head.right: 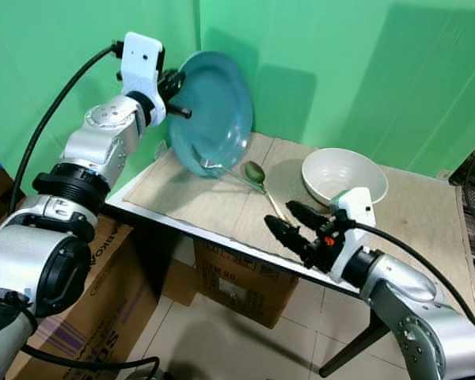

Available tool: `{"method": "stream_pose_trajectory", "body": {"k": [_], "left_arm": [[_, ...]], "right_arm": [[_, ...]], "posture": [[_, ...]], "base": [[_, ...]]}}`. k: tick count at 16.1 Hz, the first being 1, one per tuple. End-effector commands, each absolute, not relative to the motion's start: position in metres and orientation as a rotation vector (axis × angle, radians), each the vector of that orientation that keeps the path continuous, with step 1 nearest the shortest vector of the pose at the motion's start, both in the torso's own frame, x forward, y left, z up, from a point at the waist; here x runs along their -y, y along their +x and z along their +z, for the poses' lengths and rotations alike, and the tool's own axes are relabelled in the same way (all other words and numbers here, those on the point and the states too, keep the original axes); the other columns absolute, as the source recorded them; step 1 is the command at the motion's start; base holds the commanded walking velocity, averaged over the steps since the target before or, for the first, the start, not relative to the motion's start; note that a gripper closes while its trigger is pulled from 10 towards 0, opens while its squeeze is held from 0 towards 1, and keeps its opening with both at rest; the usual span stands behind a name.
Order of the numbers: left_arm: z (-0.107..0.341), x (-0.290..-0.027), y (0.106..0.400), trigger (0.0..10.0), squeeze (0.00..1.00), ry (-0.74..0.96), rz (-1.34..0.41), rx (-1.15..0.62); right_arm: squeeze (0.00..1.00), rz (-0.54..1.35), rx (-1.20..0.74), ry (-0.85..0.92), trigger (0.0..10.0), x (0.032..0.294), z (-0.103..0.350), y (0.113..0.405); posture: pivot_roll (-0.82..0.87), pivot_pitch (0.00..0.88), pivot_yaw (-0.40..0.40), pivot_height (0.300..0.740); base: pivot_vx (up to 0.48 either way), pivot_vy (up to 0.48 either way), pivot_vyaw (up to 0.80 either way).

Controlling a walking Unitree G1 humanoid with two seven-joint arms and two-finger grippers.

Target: Setting the table

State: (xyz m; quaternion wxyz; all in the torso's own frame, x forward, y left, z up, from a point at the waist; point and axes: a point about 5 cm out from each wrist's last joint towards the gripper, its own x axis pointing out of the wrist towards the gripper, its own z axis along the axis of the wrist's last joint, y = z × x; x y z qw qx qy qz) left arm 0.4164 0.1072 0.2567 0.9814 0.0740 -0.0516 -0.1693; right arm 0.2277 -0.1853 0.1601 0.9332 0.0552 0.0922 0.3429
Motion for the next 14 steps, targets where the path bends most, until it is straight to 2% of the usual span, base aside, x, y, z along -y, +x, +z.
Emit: {"method": "stream_pose_trajectory", "body": {"k": [1, 5, 14], "left_arm": [[0.289, -0.099, 0.415, 0.0, 0.00, 0.185, -0.358, 0.245], [0.299, -0.098, 0.411, 0.0, 0.00, 0.211, -0.351, 0.359], [0.310, -0.093, 0.399, 0.0, 0.00, 0.445, -0.334, 0.602]], "right_arm": [[0.00, 0.671, -0.167, 0.102, 10.0, 0.190, 0.163, 0.231], [0.00, 0.651, -0.147, 0.098, 10.0, 0.190, 0.164, 0.235], [0.00, 0.555, -0.096, 0.078, 10.0, 0.194, 0.164, 0.245]], "posture": [[-0.06, 0.000, 0.010, 0.740], [-0.06, 0.000, 0.010, 0.740], [-0.05, 0.000, 0.012, 0.740]], "base": [[0.000, 0.000, 0.00], [0.000, 0.000, 0.00], [0.000, 0.000, 0.00]]}}
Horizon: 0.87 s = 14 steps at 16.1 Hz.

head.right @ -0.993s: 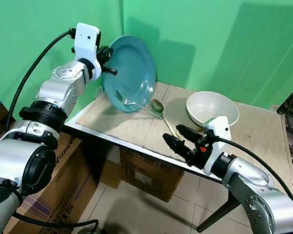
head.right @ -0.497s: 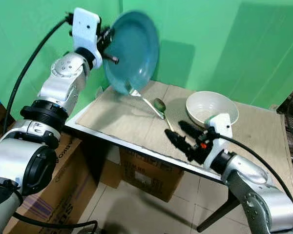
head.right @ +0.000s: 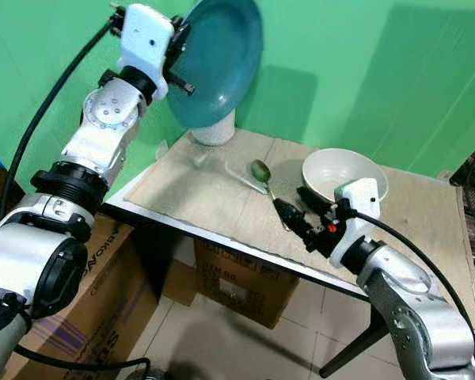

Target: Setting the table

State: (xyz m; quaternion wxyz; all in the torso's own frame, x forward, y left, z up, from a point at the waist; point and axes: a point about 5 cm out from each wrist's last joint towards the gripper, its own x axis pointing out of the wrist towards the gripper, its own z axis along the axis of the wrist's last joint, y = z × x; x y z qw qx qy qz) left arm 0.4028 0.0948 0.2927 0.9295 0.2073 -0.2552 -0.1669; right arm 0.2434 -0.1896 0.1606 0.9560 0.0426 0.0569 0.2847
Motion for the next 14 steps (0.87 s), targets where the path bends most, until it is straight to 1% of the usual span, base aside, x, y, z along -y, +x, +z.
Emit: {"method": "stream_pose_trajectory", "body": {"k": [1, 4, 6, 8, 9, 10, 11, 12, 13, 14], "left_arm": [[0.311, -0.092, 0.398, 0.0, 0.00, 0.444, -0.331, 0.618], [0.324, -0.093, 0.391, 0.0, 0.00, 0.432, -0.292, 0.740], [0.324, -0.098, 0.393, 0.0, 0.00, 0.214, -0.293, 0.694], [0.319, -0.104, 0.395, 0.0, 0.00, -0.071, -0.322, 0.620], [0.318, -0.106, 0.393, 0.0, 0.00, -0.155, -0.359, 0.609], [0.315, -0.105, 0.387, 0.0, 0.00, -0.251, -0.447, 0.601], [0.315, -0.104, 0.383, 0.0, 0.00, -0.279, -0.482, 0.601], [0.312, -0.105, 0.376, 0.0, 0.00, -0.361, -0.557, 0.584], [0.311, -0.105, 0.374, 0.0, 0.00, -0.373, -0.583, 0.577], [0.306, -0.105, 0.365, 0.0, 0.00, -0.418, -0.662, 0.552]], "right_arm": [[0.00, 0.551, -0.092, 0.080, 10.0, 0.194, 0.164, 0.246], [0.00, 0.518, -0.049, 0.087, 10.0, 0.194, 0.168, 0.251], [0.00, 0.485, -0.003, 0.128, 10.0, 0.193, 0.172, 0.254], [0.00, 0.447, 0.047, 0.207, 10.0, 0.193, 0.177, 0.258], [0.00, 0.430, 0.066, 0.249, 10.0, 0.193, 0.179, 0.260], [0.00, 0.421, 0.082, 0.318, 10.0, 0.190, 0.181, 0.264], [0.00, 0.421, 0.088, 0.350, 10.0, 0.189, 0.182, 0.265], [0.00, 0.430, 0.101, 0.443, 10.0, 0.184, 0.183, 0.268], [0.00, 0.435, 0.104, 0.459, 10.0, 0.183, 0.183, 0.268], [1.00, 0.443, 0.110, 0.530, 10.0, 0.183, 0.183, 0.270]], "posture": [[-0.05, 0.000, 0.012, 0.740], [-0.05, 0.000, 0.012, 0.740], [-0.05, 0.000, 0.010, 0.740], [-0.05, 0.000, 0.007, 0.740], [-0.04, 0.000, 0.004, 0.740], [-0.04, 0.000, -0.002, 0.740], [-0.04, 0.000, -0.002, 0.740], [-0.03, 0.000, -0.010, 0.740], [-0.02, 0.000, -0.012, 0.740], [-0.02, 0.000, -0.018, 0.740]], "base": [[0.000, 0.000, 0.00], [0.000, 0.000, 0.00], [0.000, 0.000, 0.00], [0.000, 0.000, 0.00], [0.000, 0.000, 0.00], [0.000, 0.000, 0.00], [0.000, 0.000, 0.00], [0.000, 0.000, 0.00], [0.000, 0.000, 0.00], [0.000, 0.000, 0.00]]}}
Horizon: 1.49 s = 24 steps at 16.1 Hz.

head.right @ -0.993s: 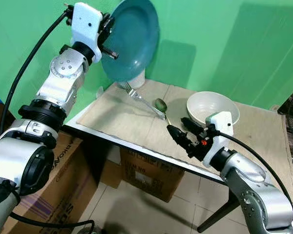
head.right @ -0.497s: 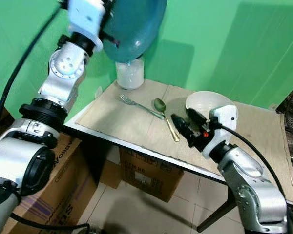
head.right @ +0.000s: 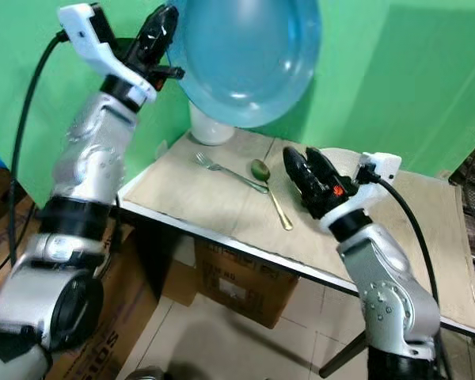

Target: Setting the table

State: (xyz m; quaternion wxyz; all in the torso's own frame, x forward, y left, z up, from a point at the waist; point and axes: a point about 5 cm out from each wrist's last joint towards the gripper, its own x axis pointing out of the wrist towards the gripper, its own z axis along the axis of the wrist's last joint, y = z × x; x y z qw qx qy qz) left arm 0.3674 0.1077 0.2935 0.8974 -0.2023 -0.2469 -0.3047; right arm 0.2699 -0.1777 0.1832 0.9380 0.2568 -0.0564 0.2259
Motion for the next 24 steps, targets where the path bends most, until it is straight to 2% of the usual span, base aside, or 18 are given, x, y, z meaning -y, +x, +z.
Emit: {"method": "stream_pose_trajectory", "body": {"k": [1, 2, 4, 7, 9, 10, 11, 14, 17, 19, 20, 21, 24], "left_arm": [[0.302, -0.106, 0.358, 0.0, 0.00, -0.454, -0.717, 0.530], [0.298, -0.108, 0.355, 0.0, 0.00, -0.457, -0.734, 0.516], [0.285, -0.117, 0.345, 0.0, 0.00, -0.486, -0.760, 0.464], [0.278, -0.124, 0.336, 0.0, 0.00, -0.571, -0.757, 0.424], [0.267, -0.136, 0.328, 0.0, 0.00, -0.722, -0.720, 0.385], [0.260, -0.137, 0.324, 0.0, 0.00, -0.777, -0.727, 0.359], [0.256, -0.136, 0.322, 0.0, 0.00, -0.783, -0.729, 0.343], [0.220, -0.138, 0.308, 0.0, 0.00, -0.798, -0.708, 0.191], [0.207, -0.140, 0.301, 0.0, 0.00, -0.811, -0.693, 0.139], [0.203, -0.136, 0.295, 0.0, 0.00, -0.827, -0.729, 0.101], [0.203, -0.136, 0.295, 0.0, 0.00, -0.827, -0.732, 0.099], [0.203, -0.135, 0.294, 0.0, 0.00, -0.831, -0.762, 0.085], [0.201, -0.131, 0.293, 0.0, 0.00, -0.796, -0.818, 0.043]], "right_arm": [[1.00, 0.445, 0.116, 0.599, 10.0, 0.185, 0.182, 0.272], [1.00, 0.436, 0.124, 0.660, 10.0, 0.187, 0.182, 0.274], [1.00, 0.418, 0.154, 0.892, 10.0, 0.195, 0.182, 0.277], [1.00, 0.432, 0.149, 0.961, 10.0, 0.195, 0.179, 0.276], [1.00, 0.482, 0.091, 0.971, 10.0, 0.189, 0.171, 0.273], [0.65, 0.517, 0.060, 0.969, 10.0, 0.185, 0.166, 0.271], [0.00, 0.535, 0.047, 0.974, 10.0, 0.183, 0.164, 0.269], [0.00, 0.619, 0.051, 1.030, 10.0, 0.180, 0.161, 0.262], [0.00, 0.640, 0.067, 1.057, 10.0, 0.182, 0.160, 0.257], [0.00, 0.661, -0.003, 1.007, 9.8, 0.178, 0.151, 0.254], [0.00, 0.656, -0.026, 0.991, 5.1, 0.177, 0.148, 0.253], [0.00, 0.654, -0.067, 0.954, 0.0, 0.178, 0.141, 0.253], [0.00, 0.650, -0.099, 0.926, 0.0, 0.182, 0.135, 0.251]], "posture": [[-0.01, 0.000, -0.022, 0.740], [0.00, 0.000, -0.026, 0.740], [0.00, 0.000, -0.028, 0.740], [0.01, 0.000, -0.032, 0.740], [0.02, 0.000, -0.045, 0.740], [0.02, 0.000, -0.052, 0.740], [0.02, 0.000, -0.052, 0.740], [0.04, 0.000, -0.069, 0.740], [0.04, 0.000, -0.074, 0.740], [0.04, 0.000, -0.072, 0.740], [0.04, 0.000, -0.072, 0.740], [0.04, 0.000, -0.069, 0.740], [0.03, 0.000, -0.059, 0.740]], "base": [[0.000, 0.000, 0.00], [0.000, 0.000, 0.00], [0.000, 0.000, 0.00], [0.000, 0.000, 0.00], [0.000, 0.000, 0.00], [0.000, 0.000, 0.00], [0.000, 0.000, 0.00], [0.000, 0.000, 0.00], [0.000, 0.000, 0.00], [0.000, 0.000, 0.00], [0.000, 0.000, 0.00], [0.000, 0.000, 0.00], [0.000, 0.000, 0.00]]}}
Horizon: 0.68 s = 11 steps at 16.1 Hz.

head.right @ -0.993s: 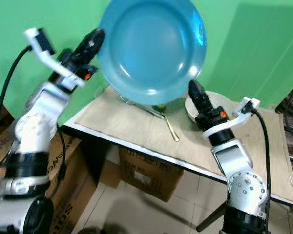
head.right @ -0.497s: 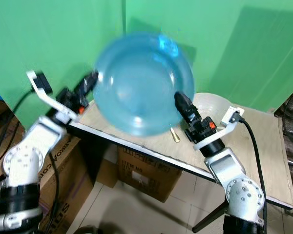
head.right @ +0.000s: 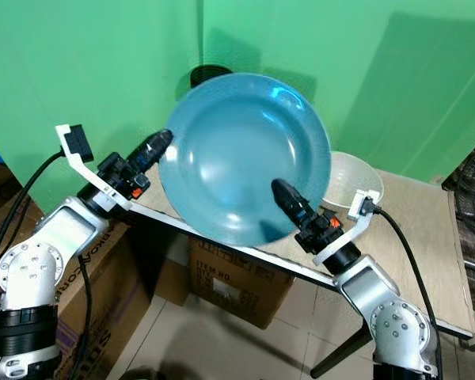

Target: Setting the table

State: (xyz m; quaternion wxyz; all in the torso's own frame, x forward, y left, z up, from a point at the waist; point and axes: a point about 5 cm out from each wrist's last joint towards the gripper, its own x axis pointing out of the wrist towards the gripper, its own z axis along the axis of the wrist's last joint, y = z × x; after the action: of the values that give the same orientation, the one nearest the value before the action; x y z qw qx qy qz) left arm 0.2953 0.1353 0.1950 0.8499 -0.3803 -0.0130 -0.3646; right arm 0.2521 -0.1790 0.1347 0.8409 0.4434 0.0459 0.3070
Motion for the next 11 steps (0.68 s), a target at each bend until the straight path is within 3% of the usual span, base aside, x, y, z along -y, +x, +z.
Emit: {"method": "stream_pose_trajectory", "body": {"k": [1, 11], "left_arm": [[0.2009, -0.1307, 0.2925, 0.0, 0.00, -0.792, -0.822, 0.040], [0.1992, -0.1285, 0.2894, 0.0, 0.00, -0.734, -0.850, 0.037]], "right_arm": [[0.00, 0.649, -0.090, 0.930, 0.0, 0.1839, 0.1365, 0.2513], [0.00, 0.630, -0.088, 0.947, 0.0, 0.1843, 0.1353, 0.2499]], "posture": [[0.03, 0.000, -0.057, 0.740], [0.03, 0.000, -0.058, 0.740]], "base": [[0.000, 0.000, 0.00], [0.000, 0.000, 0.00]]}}
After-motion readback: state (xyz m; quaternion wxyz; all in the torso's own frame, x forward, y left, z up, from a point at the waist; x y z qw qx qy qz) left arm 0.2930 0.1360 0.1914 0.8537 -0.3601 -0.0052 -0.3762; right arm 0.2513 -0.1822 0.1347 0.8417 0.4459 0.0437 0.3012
